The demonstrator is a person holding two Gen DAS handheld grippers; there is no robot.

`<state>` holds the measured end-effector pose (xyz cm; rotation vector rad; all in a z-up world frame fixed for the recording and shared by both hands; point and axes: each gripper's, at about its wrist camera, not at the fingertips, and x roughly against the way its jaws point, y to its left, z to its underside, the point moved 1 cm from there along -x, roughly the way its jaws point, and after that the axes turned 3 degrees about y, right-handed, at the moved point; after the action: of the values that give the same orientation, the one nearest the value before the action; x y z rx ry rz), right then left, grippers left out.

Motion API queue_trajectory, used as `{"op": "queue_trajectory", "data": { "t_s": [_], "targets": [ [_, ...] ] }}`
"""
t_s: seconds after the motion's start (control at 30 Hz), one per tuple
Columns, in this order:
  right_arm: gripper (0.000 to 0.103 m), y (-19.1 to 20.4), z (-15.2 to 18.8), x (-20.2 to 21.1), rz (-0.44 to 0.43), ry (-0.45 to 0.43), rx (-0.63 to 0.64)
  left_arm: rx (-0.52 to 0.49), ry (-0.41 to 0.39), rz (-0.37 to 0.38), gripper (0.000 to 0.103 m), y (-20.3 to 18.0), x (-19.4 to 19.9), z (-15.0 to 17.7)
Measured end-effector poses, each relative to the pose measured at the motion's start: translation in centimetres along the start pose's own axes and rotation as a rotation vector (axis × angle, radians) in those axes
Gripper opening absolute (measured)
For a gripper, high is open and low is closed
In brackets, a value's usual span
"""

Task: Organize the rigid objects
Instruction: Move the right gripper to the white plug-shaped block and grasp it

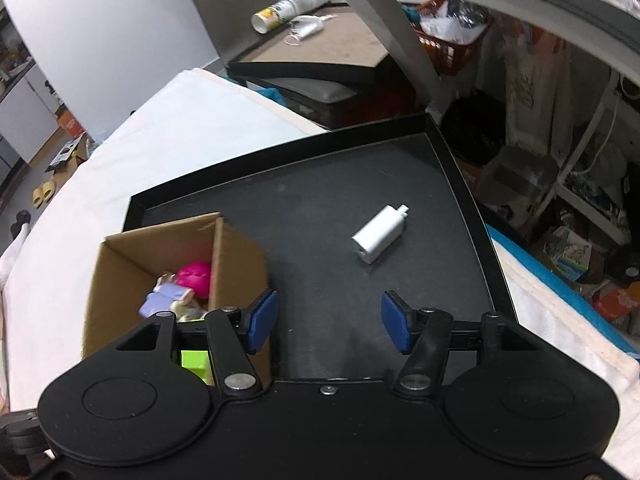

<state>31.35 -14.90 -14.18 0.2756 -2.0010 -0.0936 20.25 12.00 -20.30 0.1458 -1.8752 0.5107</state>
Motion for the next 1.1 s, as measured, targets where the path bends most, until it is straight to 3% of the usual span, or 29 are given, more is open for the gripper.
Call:
{"op": "queue_trajectory", "data": {
  "t_s": [0.23, 0.57, 0.93, 1.03, 1.1],
  "targets": [
    [0.057, -2.2, -1.0, -2.5, 0.002, -0.015, -0.009, -0.039, 0.012, -0.039, 0.019, -0.8, -0.2, -0.1],
    [0.059, -4.6, -4.0, -6.8, -0.042, -0.021, -0.128, -0.077, 0.045, -0.096, 0.017, -1.7, -0.4, -0.6],
    [0.061, -4.6, -4.9, -12.0, 0.039, 0.043, -0.122, -0.032, 0.054, -0.121, 0.017, -1.9, -1.1, -1.1],
    [0.057, -4.4, -5.2, -12.1, 0.065, 0.028, -0.081, -0.026, 0.051, -0.129, 0.016, -1.9, -1.2, -1.0],
    [0.039, -4.4, -5.0, -12.1, 0.072, 0.017, -0.060, -0.023, 0.050, -0.125, 0.016, -1.8, -1.1, -1.0]
  ]
}}
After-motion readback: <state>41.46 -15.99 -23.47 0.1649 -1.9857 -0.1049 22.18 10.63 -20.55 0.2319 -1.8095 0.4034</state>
